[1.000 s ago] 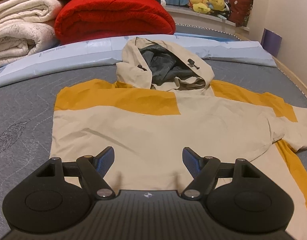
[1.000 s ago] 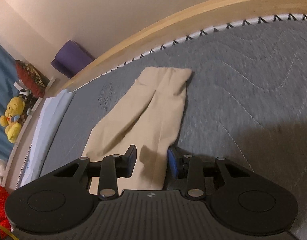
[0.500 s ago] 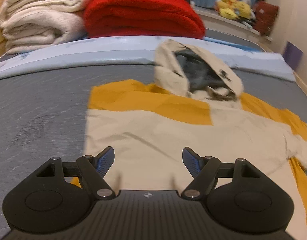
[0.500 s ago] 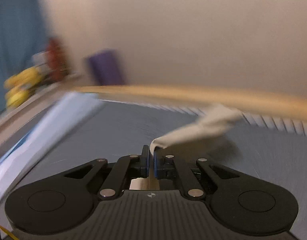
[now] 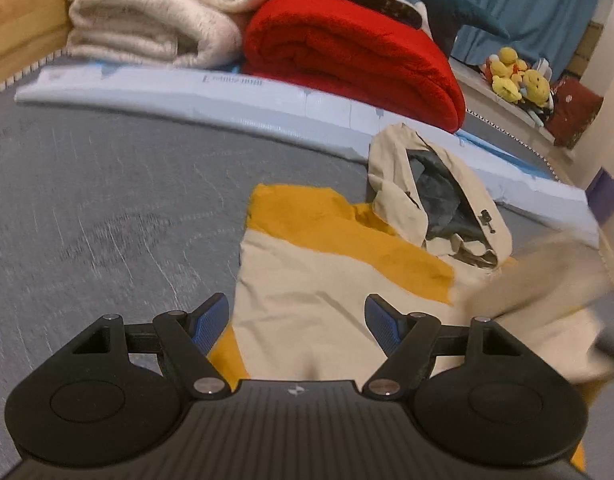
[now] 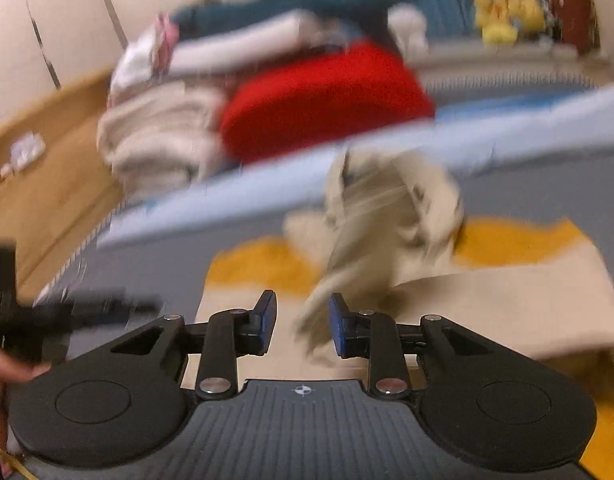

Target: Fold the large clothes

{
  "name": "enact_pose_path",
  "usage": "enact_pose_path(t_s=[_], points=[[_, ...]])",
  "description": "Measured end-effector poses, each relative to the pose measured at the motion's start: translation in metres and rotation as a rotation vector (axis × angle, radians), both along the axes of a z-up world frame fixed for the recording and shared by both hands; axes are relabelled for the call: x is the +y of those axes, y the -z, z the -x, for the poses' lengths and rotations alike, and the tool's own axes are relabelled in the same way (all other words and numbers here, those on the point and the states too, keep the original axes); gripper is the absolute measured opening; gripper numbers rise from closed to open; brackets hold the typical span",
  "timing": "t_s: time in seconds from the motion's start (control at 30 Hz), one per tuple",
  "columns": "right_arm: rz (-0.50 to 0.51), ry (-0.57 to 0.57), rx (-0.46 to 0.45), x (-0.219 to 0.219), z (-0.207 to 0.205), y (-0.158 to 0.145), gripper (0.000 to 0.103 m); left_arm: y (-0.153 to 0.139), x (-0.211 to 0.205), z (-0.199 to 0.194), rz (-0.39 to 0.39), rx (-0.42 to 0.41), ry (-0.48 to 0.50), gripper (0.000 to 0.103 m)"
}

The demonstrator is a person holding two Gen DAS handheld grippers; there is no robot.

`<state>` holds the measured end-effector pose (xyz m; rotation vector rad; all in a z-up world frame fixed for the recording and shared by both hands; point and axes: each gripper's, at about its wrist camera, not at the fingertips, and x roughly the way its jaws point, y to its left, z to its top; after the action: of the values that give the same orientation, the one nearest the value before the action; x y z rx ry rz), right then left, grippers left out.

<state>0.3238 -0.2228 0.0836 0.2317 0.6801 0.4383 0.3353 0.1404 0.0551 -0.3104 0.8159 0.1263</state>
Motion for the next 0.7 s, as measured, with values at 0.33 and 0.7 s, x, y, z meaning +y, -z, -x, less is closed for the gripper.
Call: enact_pose_path(t_s=[0.33,0.7], points=[[-0.096,0.273,0.257,-0.029,0.012,0.055,0.036,0.036,0.012,-0.016,0.224,0.105,-0.037,0.049],[-0.031,0.294,0.216,-0.042,-0.022,0.058,0.036,0.099,0.008,-0.033,0.311,0.261,-0.085,0.029]])
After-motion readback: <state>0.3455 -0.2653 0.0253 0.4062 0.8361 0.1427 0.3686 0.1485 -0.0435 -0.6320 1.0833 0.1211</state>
